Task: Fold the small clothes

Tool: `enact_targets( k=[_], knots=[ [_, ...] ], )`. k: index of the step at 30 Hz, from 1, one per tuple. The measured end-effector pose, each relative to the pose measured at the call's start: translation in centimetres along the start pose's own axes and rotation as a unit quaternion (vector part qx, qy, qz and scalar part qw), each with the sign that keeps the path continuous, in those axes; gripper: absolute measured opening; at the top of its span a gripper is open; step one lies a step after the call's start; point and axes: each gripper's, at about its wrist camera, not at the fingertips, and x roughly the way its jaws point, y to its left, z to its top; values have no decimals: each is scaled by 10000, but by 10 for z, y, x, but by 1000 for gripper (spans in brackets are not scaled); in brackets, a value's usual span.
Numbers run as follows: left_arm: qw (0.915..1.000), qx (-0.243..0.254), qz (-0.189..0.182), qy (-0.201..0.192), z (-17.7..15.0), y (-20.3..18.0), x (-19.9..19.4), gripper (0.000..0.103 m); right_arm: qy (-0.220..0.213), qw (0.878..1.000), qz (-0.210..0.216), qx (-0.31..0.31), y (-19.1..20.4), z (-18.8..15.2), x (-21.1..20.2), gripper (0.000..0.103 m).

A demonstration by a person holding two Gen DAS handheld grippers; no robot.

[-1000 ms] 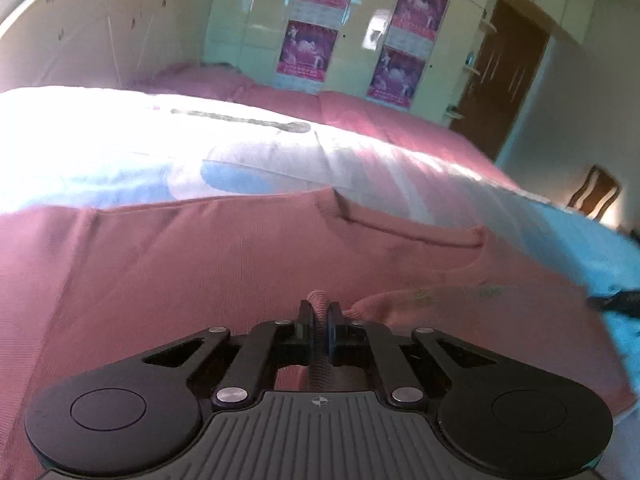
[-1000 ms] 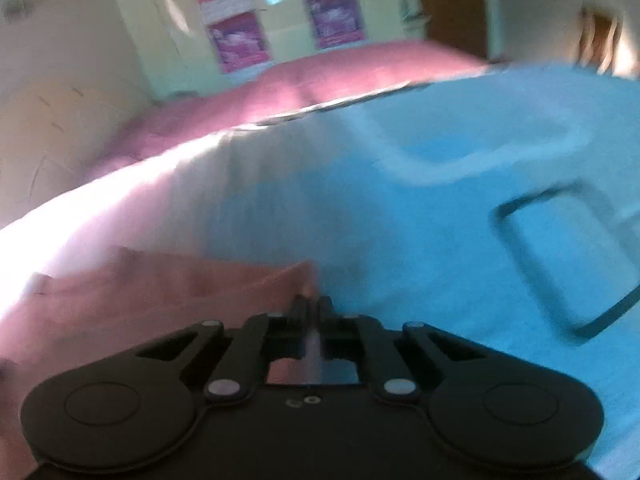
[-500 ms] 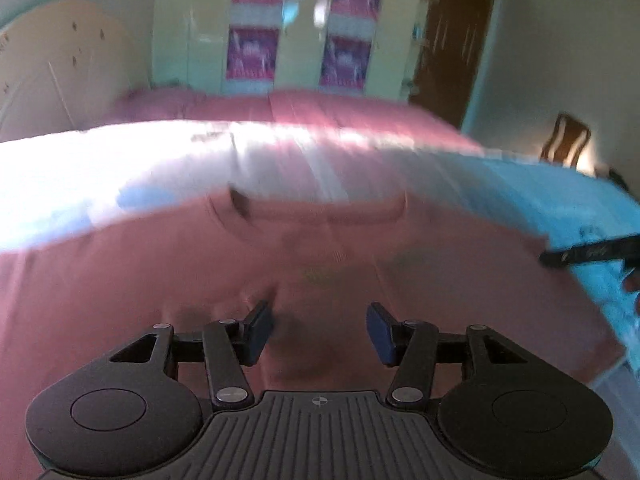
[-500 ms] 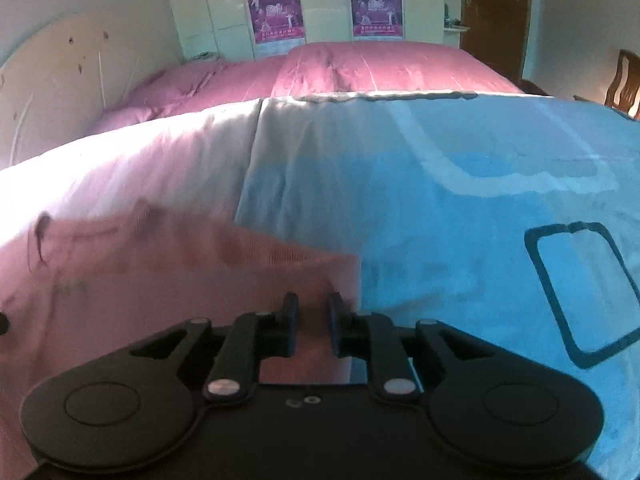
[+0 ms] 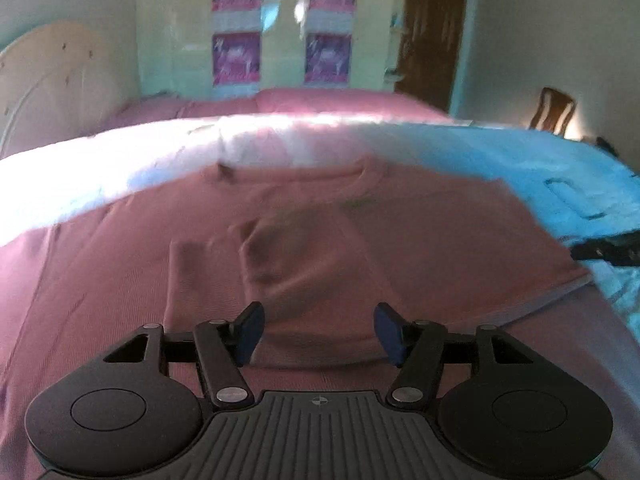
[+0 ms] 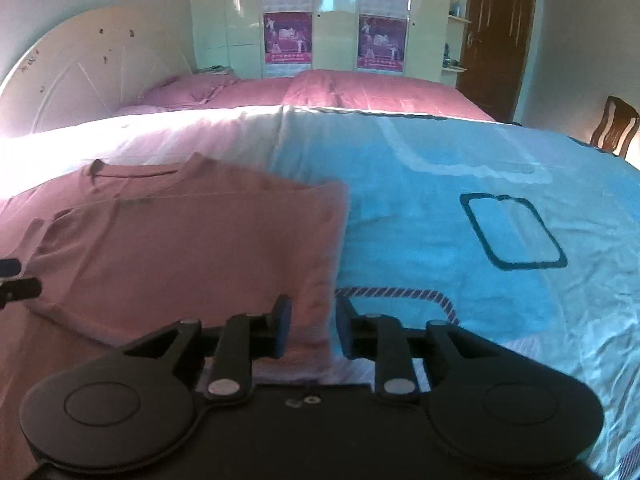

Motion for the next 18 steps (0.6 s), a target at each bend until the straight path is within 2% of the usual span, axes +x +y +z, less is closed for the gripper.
enact_targets(
  k=[1,2,5,7,8,10,12,14,15,16,18],
  knots=[
    [9999,-33,34,121,-2,2,6,60,237,9997,8,-25,0,-4,9,19],
    [10000,-70,56,19,-1,4,0,60,442,9990,-67,-74,0,-9,16,19],
    [9992,-209,54,-348,3,10,-18,60,174,9997,-122,-127,4,-5,2,19],
    [9994,-301,96,-114,1,16,-11,60,-148,9999,-20,-65,3,-3,-8,19],
    [9990,-415,77,176,-2,21,0,60,-85,9999,14,-63,4,-3,-4,19],
    [9993,-324,157,102,-3,19,0,60,509,9986,-8,-145,4,-8,20,19],
    [9991,-381,173,50,-1,16,-6,60,355,9990,-57,-284,9,-5,15,21],
    [9986,-441,220,179,-3,19,-1,60,102,9997,109,-170,8,-2,5,24],
    [9987,-424,232,160,-5,19,-1,60,135,9997,119,-142,7,-4,7,24],
    [9986,-430,261,170,-4,18,-2,60,462,9988,110,-141,6,-6,17,24],
    [9981,-521,309,143,0,18,-11,60,506,9984,127,-205,5,-3,20,24]
  ],
)
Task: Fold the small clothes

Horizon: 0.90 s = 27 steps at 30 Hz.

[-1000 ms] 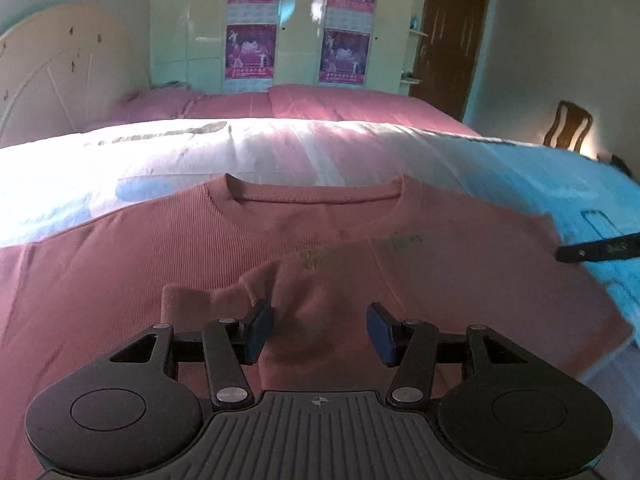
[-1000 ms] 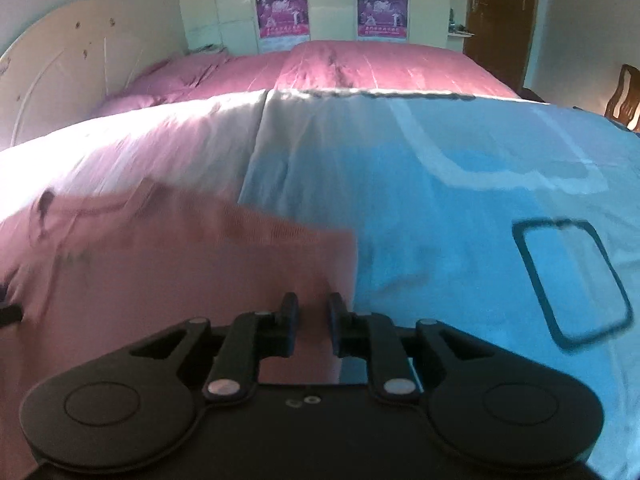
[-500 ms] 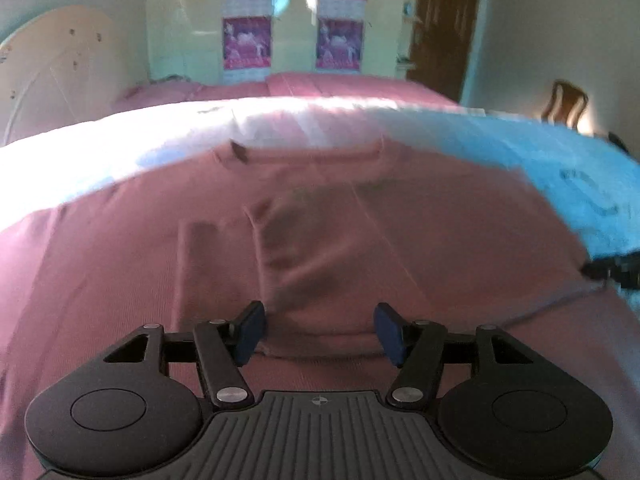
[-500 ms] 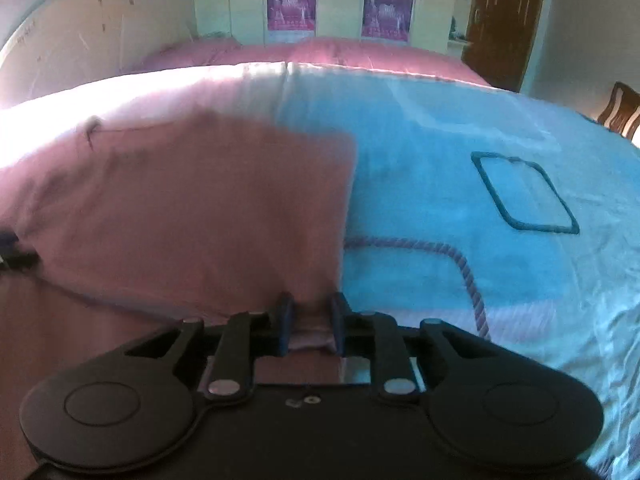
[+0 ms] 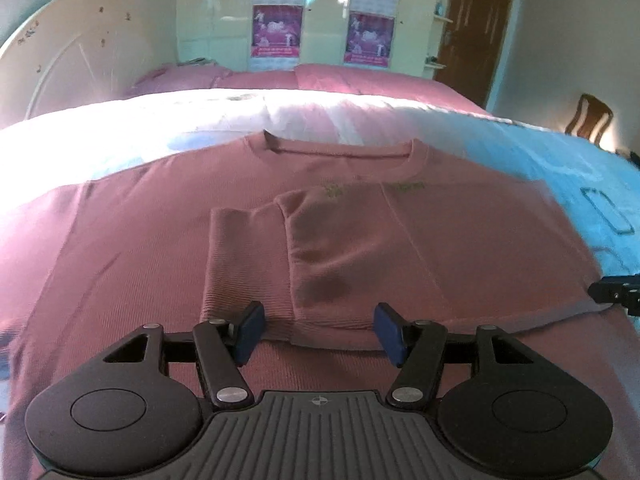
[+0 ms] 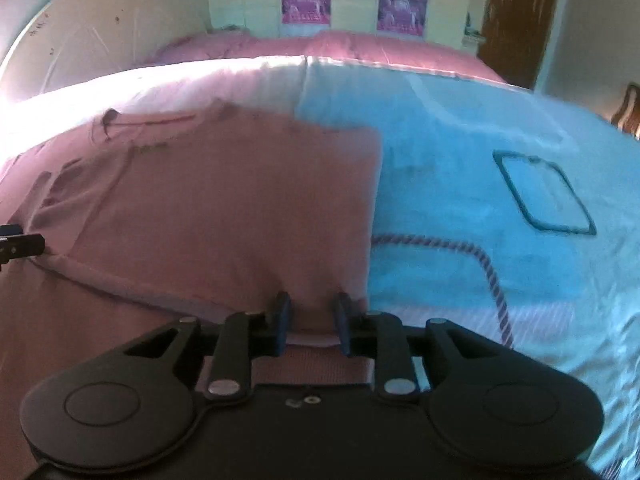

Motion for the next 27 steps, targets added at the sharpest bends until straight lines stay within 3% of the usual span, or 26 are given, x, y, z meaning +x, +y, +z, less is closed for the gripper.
enact_targets(
  k=[3,5,9,12,15,21,24,27],
  knots=[
    [9994,-244,214,-108,-4,12,-20,61,-318,9990,231,215,-5,7,-14,24],
    [9971,-661,364,-96,-10,31,-33,61,-354,9986,307,246,-4,11,-13,26],
    [9853,-1439,890,-243,-28,85,-63,61,-383,9975,530,276,4,11,-12,26],
    [9669,-2187,1250,-408,-50,145,-91,61,-488,9963,656,256,25,14,-11,26],
    [9427,-2926,1506,-547,-72,211,-111,60,-474,9964,664,238,45,18,-14,26],
    [9023,-3756,1884,-961,-101,338,-133,60,-526,9964,383,546,80,23,-18,27],
    [8871,-4081,1908,-1005,-113,397,-133,60,-506,9963,149,679,104,25,-17,27],
    [8801,-4271,1762,-1093,-119,446,-129,60,-564,9958,7,722,130,31,-20,27]
  ],
)
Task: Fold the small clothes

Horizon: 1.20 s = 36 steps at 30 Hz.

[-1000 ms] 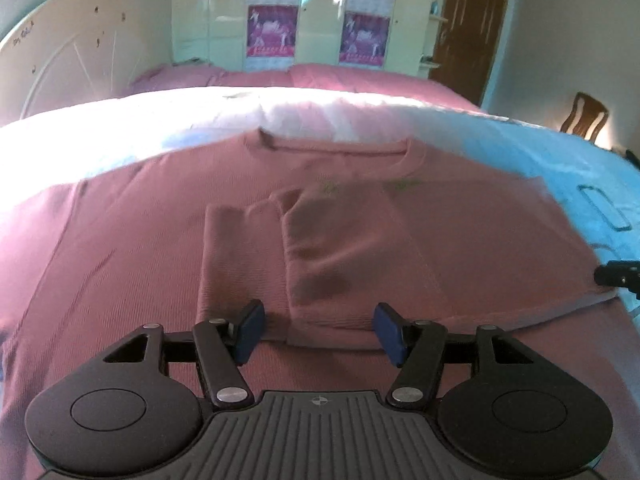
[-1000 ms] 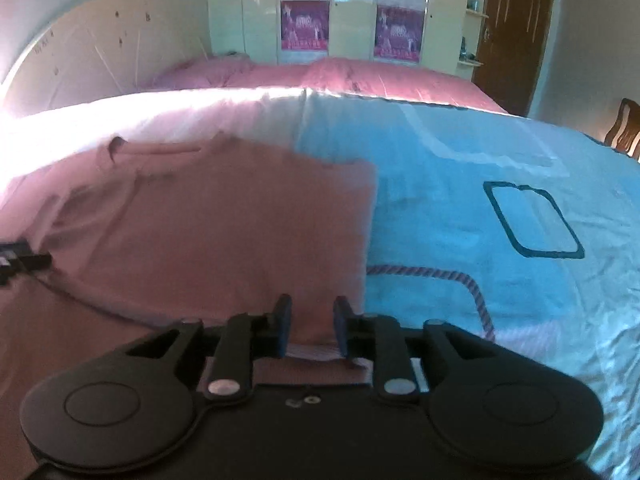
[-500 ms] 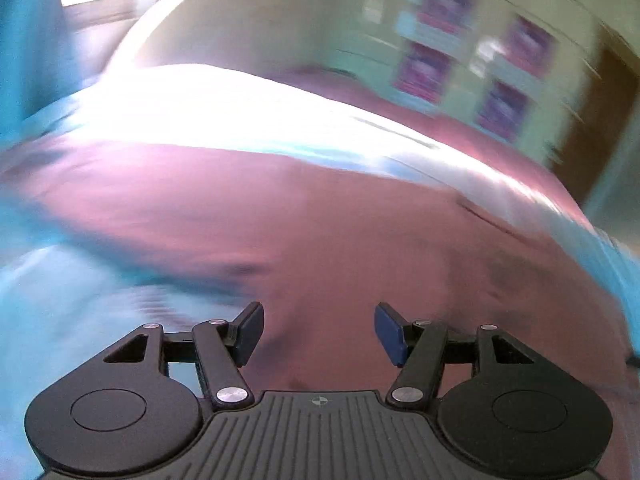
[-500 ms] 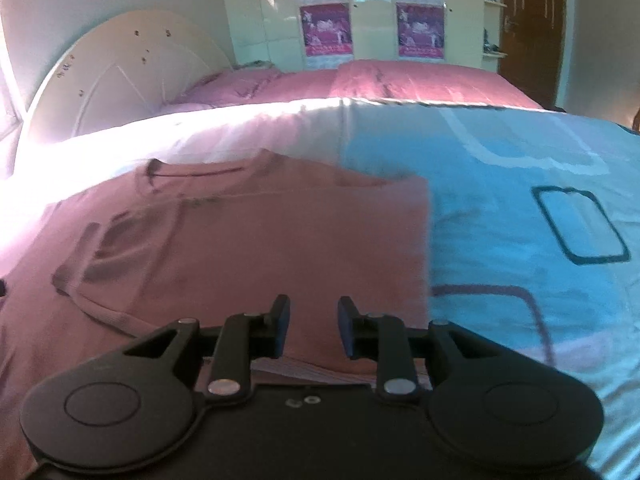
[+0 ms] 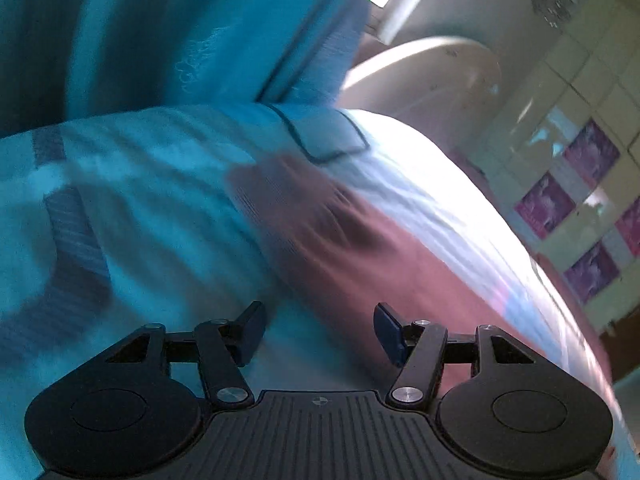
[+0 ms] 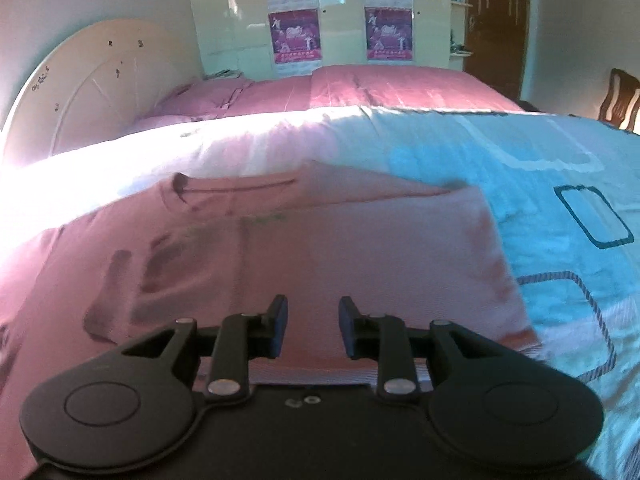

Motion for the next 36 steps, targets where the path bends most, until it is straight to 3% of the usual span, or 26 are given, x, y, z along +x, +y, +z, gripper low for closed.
enact_targets(
  k=[6,8,12,14,18,22,25,30,36],
  knots=[
    [9987,-278,-421,-15,32,21,42,55,-120,9998,-102,90,51,11,-7,27],
    [9984,-359,-434,-16,39,26,54,32,-136,9998,-136,-1,64,13,-10,27],
    [9960,-642,-615,11,45,36,71,17,-100,9996,-210,-135,77,15,-11,27],
    [9968,-472,-646,-15,48,33,76,12,-92,9995,-248,-145,80,17,-11,27],
    [9962,-44,-866,-99,46,8,64,11,-135,9995,-266,-142,81,17,-14,27],
    [9910,414,-1266,-125,41,-41,57,11,-170,9995,-240,-67,75,15,-15,27],
    [9825,782,-1690,-84,29,-88,44,11,-191,9996,-219,11,66,14,-14,27],
    [9604,1511,-2326,250,-16,-182,30,11,-219,9995,-81,223,41,14,-13,27],
    [9283,2647,-2549,571,-103,-299,-1,11,-226,9984,228,467,4,14,-13,27]
  ],
)
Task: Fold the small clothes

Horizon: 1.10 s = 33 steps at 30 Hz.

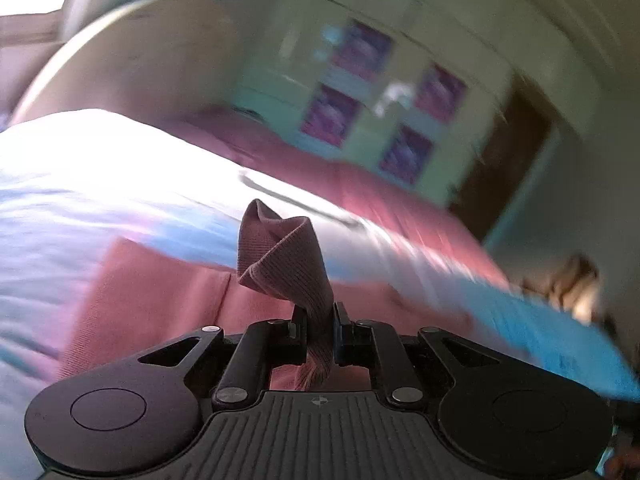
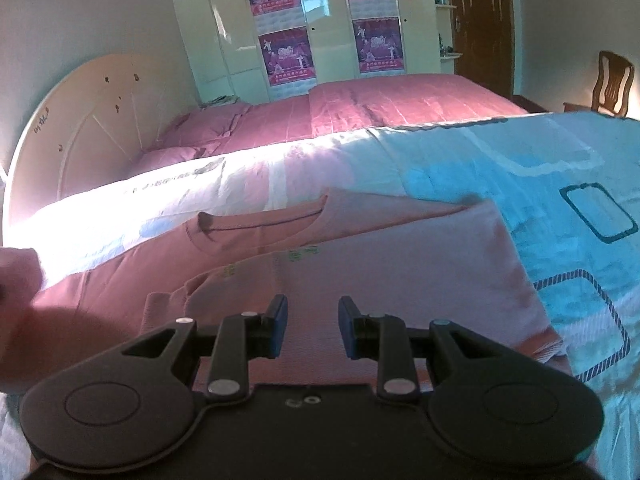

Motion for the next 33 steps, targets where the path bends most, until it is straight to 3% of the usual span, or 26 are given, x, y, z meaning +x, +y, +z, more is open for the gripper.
enact_targets(
  k=[8,13,16,17,18,20,23,27,30,33],
  knots=[
    [9914,1074,-176,728,-35,-163,56,11,133,9993,222,268,-64,3,0,30],
    [9821,1379,-125,1278,-76,-218,90,14,264,9981,358,418,-94,3,-2,34],
    [9794,1442,-212,1400,-94,-230,94,56,289,9964,537,592,-105,2,-3,54],
    [9809,1415,-297,1298,-93,-233,87,62,280,9958,601,629,-106,2,-3,55],
    [9823,1432,-258,1178,-96,-236,77,62,288,9953,669,644,-107,3,-4,54],
    [9849,1466,-152,912,-89,-231,56,62,353,9935,873,646,-104,3,0,44],
    [9917,1176,176,479,-72,-192,20,62,536,9892,1147,744,-93,2,11,44],
    [9906,998,920,162,-65,-125,-37,62,896,9784,1528,1061,-73,-4,32,47],
    [9855,820,1469,225,-66,-71,-65,62,1178,9732,1587,1178,-55,-12,47,47],
    [9839,709,1590,399,-66,-35,-66,62,1277,9715,1510,1304,-42,-18,56,47]
  ],
)
